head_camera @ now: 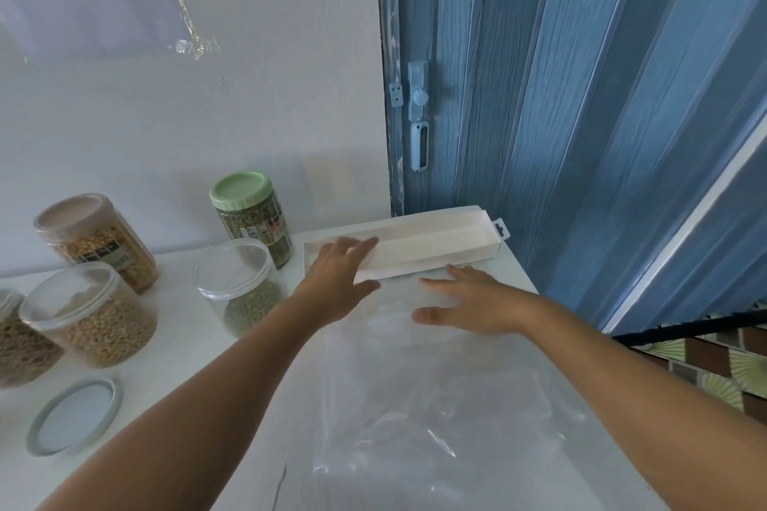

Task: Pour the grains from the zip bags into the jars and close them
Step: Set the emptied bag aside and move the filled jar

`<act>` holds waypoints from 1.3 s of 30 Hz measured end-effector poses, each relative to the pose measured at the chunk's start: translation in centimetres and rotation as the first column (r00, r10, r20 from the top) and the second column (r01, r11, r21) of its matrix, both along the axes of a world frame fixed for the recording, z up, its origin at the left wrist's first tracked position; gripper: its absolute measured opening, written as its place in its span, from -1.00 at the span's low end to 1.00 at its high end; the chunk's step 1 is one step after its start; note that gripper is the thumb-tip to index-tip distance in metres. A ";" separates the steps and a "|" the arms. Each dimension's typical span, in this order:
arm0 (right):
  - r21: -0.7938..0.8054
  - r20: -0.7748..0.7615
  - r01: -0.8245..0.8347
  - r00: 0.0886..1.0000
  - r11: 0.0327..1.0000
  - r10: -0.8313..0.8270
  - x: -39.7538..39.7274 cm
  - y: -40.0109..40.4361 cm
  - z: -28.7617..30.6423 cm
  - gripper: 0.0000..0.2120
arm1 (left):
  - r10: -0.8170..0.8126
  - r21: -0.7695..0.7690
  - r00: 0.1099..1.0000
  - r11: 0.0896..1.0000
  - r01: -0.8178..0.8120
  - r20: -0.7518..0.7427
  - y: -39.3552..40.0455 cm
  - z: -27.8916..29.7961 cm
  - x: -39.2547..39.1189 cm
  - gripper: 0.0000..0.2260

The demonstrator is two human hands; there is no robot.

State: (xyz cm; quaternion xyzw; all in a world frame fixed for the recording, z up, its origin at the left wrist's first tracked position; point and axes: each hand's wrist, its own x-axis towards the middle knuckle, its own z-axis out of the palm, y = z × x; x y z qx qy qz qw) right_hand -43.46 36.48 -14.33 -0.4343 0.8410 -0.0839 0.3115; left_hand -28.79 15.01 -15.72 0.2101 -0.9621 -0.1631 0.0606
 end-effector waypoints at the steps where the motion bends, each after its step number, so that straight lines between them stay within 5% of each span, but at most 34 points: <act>1: -0.021 0.032 0.005 0.999 1.000 -0.004 -0.1 0.2 0.8 0.02 | 0.008 0.002 0.999 1.000 -0.008 -0.038 0.9 0.6 0.7 -0.35; 4: 0.007 0.066 -0.049 0.997 0.999 0.048 0.6 1.4 3.0 0.06 | -0.067 0.171 0.995 0.982 0.077 -0.068 4.0 2.0 3.9 -0.28; 7: 0.153 0.061 -0.119 0.992 0.981 0.111 2.1 2.7 4.0 0.04 | -0.177 0.330 0.972 0.937 0.117 0.156 5.9 2.2 7.0 -0.19; 12: 0.281 0.003 -0.167 0.985 0.945 0.173 4.4 4.6 1.2 0.17 | -0.243 0.169 0.881 0.967 0.189 0.406 6.2 -1.3 8.8 0.04; 21: 0.121 -0.241 -0.206 0.943 0.971 0.230 6.0 6.9 -4.9 0.07 | -0.221 -0.033 0.880 0.966 0.258 0.421 6.9 -4.3 9.3 0.01; 29: 0.074 -0.259 -0.216 0.939 0.974 0.228 5.8 7.4 -5.7 0.06 | -0.178 0.233 0.928 0.967 0.104 0.326 7.1 -0.6 8.5 0.12; 39: 0.055 -0.289 -0.191 0.936 0.980 0.199 6.3 7.3 -6.0 0.11 | -0.260 0.004 0.883 0.960 0.282 0.391 9.6 -4.6 9.9 0.19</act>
